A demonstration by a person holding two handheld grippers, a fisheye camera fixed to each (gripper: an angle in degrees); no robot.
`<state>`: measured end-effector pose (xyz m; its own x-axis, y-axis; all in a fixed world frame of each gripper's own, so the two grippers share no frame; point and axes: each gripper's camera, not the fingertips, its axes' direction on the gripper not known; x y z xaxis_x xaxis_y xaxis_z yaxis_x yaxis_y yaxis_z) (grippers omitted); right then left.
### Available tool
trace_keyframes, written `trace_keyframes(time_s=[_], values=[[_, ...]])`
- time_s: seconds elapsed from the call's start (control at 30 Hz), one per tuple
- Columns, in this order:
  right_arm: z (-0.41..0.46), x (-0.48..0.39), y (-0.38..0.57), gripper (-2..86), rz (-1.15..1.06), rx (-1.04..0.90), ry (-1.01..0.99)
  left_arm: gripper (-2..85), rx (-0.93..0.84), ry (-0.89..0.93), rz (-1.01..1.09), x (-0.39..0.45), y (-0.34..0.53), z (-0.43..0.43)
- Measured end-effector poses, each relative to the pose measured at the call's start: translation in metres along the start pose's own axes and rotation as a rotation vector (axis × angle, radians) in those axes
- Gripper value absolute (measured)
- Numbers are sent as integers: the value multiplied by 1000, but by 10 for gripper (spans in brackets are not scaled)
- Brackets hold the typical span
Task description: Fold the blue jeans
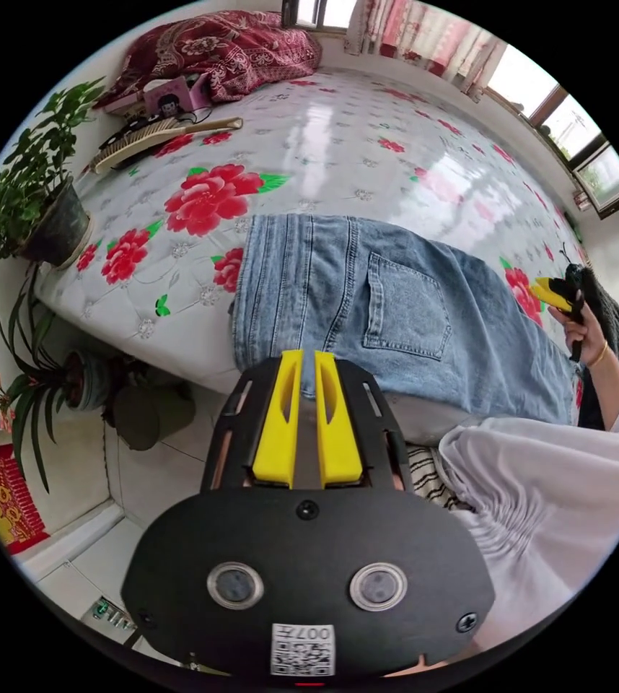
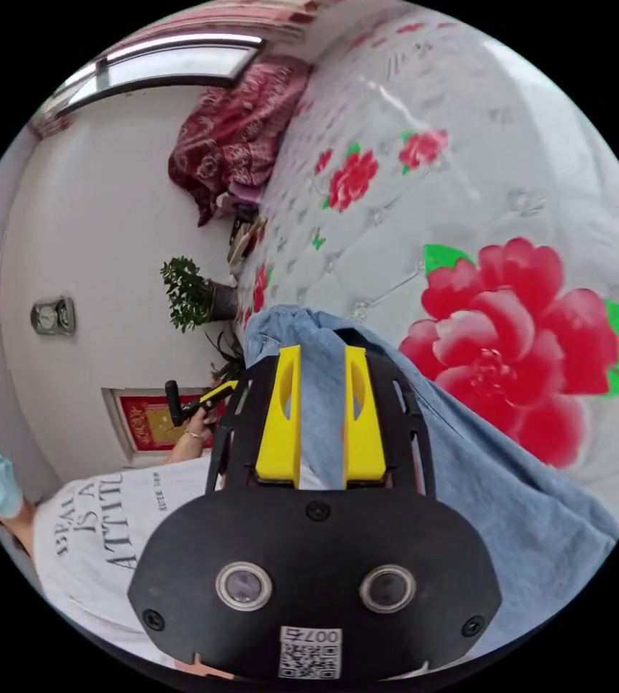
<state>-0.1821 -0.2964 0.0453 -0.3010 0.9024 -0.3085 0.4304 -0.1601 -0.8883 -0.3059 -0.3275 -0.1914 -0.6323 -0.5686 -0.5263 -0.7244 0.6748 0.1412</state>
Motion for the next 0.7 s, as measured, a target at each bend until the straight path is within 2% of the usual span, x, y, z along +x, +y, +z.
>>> trace_keyframes(time_s=[0.1, 0.2, 0.33, 0.47, 0.6, 0.7], values=[[39, 26, -45, 27, 162, -135, -44, 21, -25, -7, 13, -1, -12, 17], [63, 45, -76, 18, 294, -161, -97, 6, -84, -35, 40, -6, -25, 40], [97, 58, -109, 9, 385, -238, -104, -8, -130, -54, 34, -14, -32, 65], [121, 63, -143, -1, 431, -257, -194, -9, -129, -82, 88, -15, -33, 73], [86, 70, -174, -1, 381, -110, -298, -9, -120, -86, 179, -20, -30, 74], [76, 69, -185, 3, 354, -68, -234, -9, -115, -67, 194, -27, -30, 75]])
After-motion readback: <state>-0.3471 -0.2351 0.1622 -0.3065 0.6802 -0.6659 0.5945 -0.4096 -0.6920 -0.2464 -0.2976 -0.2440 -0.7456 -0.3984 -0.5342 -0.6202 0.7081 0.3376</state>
